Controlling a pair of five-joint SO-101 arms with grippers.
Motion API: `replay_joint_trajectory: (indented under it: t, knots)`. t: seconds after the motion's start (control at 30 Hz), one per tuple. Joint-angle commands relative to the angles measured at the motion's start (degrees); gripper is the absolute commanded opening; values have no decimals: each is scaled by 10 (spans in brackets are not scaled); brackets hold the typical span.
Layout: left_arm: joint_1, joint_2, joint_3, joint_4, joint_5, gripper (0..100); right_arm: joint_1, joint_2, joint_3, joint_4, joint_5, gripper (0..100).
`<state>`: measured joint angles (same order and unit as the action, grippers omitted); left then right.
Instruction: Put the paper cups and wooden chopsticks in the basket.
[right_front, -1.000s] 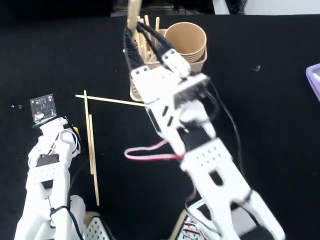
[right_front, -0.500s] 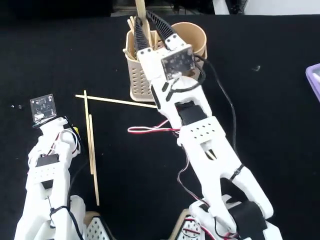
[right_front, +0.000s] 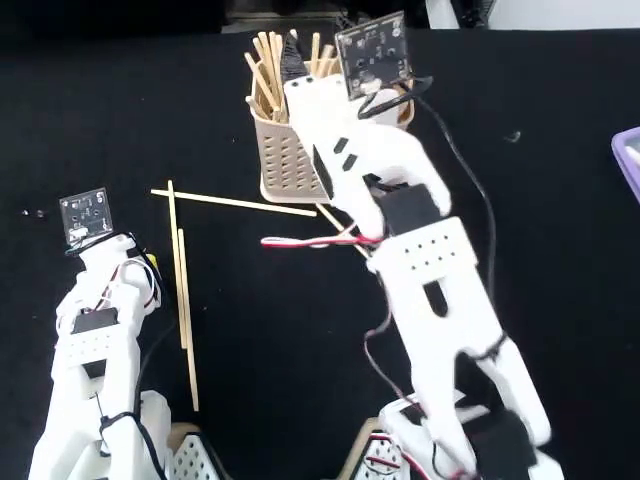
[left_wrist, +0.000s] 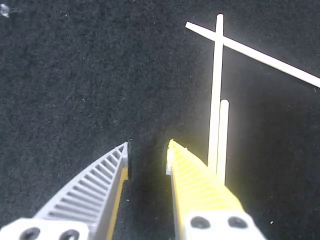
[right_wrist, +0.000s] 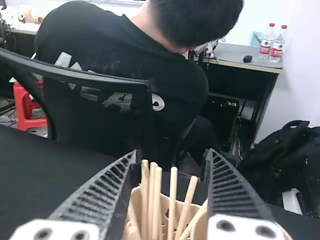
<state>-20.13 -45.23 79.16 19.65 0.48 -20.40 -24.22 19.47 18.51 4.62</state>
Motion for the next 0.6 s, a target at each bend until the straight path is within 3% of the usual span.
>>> replay_joint_trajectory:
  t: [0.0,0.17,0.33,0.43,0.57]
  knots:
    - [4,1,-3,-11,-5,131,0,-129,-44,113,-4,205]
    - [3,1,-3,-11,-5,131,-11,-275,3,308,-3,205]
    - [3,2,-3,-11,-5,131,-8,-379,170,464,18,205]
    - [3,2,-3,-11,-5,131,-6,-408,321,460,113,205]
    - [3,2,-3,-11,-5,131,40,-383,502,305,169,206]
